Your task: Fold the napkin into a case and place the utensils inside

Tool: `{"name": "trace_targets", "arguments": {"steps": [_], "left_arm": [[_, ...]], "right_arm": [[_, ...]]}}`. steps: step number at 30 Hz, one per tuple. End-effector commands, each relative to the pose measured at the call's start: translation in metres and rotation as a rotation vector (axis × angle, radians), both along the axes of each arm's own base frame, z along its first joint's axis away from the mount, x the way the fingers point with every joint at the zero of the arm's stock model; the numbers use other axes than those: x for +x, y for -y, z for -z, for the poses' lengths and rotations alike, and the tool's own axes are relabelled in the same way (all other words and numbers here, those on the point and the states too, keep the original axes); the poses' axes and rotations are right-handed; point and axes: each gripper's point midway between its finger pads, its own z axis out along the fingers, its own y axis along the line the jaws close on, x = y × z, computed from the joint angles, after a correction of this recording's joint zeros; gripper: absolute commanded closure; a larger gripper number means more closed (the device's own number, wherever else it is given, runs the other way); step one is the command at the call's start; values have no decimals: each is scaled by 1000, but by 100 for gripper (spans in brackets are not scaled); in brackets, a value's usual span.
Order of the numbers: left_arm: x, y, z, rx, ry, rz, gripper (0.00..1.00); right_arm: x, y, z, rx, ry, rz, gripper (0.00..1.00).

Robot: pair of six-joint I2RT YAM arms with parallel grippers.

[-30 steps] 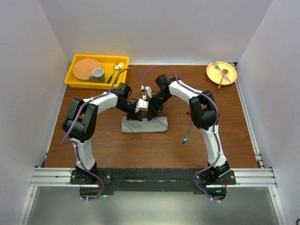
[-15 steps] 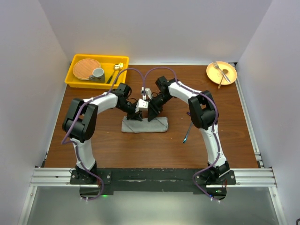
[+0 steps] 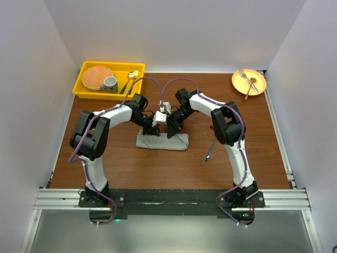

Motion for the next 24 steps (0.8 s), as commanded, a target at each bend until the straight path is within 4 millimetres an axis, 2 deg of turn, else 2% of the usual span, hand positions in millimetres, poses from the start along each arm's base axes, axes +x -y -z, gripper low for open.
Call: {"name": "trace_targets", "arguments": {"steps": [1, 2, 3, 7, 8, 10, 11, 14, 17, 18, 20, 24], "left_arm": [[8, 7, -22, -47, 69, 3, 98], [7, 7, -22, -49, 67, 2, 98], [7, 7, -22, -48, 64, 1, 98], [4, 6, -23, -49, 60, -1, 90], [3, 5, -26, -50, 62, -7, 81], [6, 0, -33, -61, 62, -34, 71], [9, -2, -42, -73, 70, -54, 62], [22, -18, -67, -119, 41, -175, 50], [39, -40, -91, -157, 39, -310, 46], [46, -53, -96, -165, 40, -361, 45], [52, -63, -109, -188, 42, -427, 44], [58, -86, -117, -195, 65, -518, 43]], "right_arm": [[-6, -2, 0, 20, -24, -8, 85], [-7, -2, 0, 22, -27, -9, 94], [-7, -3, -1, 22, -30, -10, 98], [-3, -3, -11, 30, -19, -6, 100], [-2, -4, -14, 32, -16, -5, 100], [3, -4, -21, 35, 2, -1, 100], [5, -4, -27, 32, 16, 6, 100], [18, -1, -42, 8, 105, 17, 100], [33, 5, -52, -24, 207, 39, 100], [37, 6, -65, -21, 251, 46, 100], [46, 8, -75, -26, 323, 54, 100], [67, 14, -107, -49, 499, 87, 100]]}}
